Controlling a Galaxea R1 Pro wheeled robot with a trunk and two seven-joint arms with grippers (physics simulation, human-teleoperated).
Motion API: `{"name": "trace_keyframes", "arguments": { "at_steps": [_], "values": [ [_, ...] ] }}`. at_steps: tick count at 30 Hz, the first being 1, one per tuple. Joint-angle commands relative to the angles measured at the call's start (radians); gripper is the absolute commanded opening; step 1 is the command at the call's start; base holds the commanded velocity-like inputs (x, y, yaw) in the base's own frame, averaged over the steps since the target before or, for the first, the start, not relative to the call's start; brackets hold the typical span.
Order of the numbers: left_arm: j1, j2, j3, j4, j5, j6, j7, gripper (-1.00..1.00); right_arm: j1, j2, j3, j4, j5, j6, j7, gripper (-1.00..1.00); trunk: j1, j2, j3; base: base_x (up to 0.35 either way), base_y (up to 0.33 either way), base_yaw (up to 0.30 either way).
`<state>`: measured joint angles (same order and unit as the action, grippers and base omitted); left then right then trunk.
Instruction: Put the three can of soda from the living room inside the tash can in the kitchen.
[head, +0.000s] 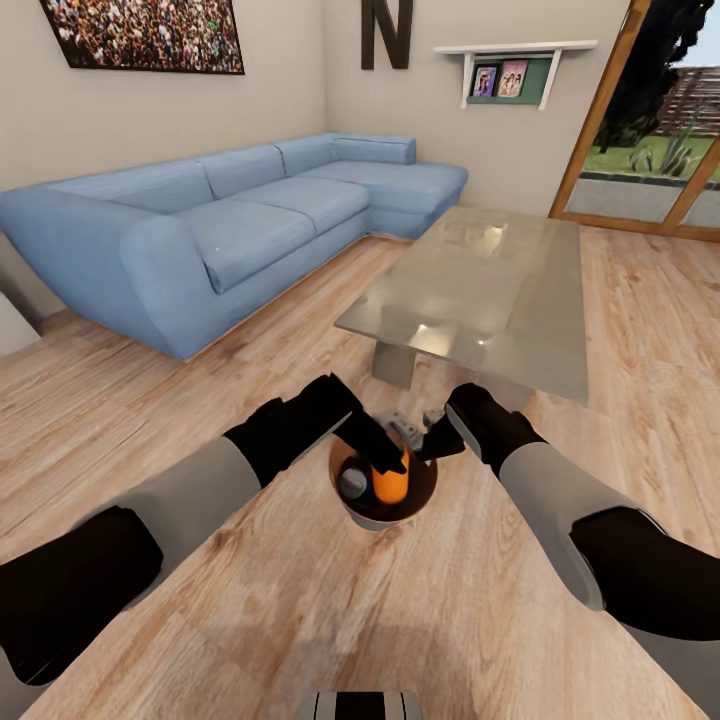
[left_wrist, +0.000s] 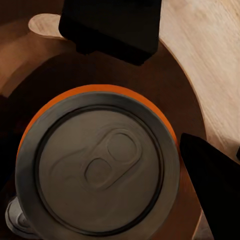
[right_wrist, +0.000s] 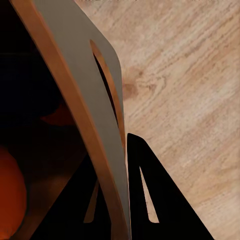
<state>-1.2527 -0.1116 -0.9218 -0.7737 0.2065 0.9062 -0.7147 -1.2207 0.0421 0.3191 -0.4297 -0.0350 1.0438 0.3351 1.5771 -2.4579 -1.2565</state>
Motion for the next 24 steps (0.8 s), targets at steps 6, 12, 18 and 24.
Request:
{"name": "trace_keyframes", "arguments": {
  "at_steps": [6,12,18,24],
  "values": [
    [0.015,-0.001,-0.012,0.0,-0.001,-0.002,0.001,-1.0,0.0,0.002,-0.003,0.0,-0.028,0.003,0.007,-1.0,0.0,0.0,0.0,0.0,0.0,0.0],
    [0.025,-0.002,-0.032,0.001,-0.001,-0.003,0.001,-1.0,0.0,0.002,-0.003,0.0,-0.028,0.003,0.007,-1.0,0.0,0.0,0.0,0.0,0.0,0.0],
    [0.029,-0.001,-0.065,0.003,-0.003,-0.004,0.005,-1.0,0.001,0.001,-0.003,0.0,-0.028,0.003,0.007,-1.0,0.0,0.0,0.0,0.0,0.0,0.0],
    [0.03,-0.002,-0.11,0.004,-0.004,-0.004,0.027,-1.0,0.001,0.001,-0.003,0.0,-0.028,0.003,0.007,-1.0,0.0,0.0,0.0,0.0,0.0,0.0]
  ]
}}
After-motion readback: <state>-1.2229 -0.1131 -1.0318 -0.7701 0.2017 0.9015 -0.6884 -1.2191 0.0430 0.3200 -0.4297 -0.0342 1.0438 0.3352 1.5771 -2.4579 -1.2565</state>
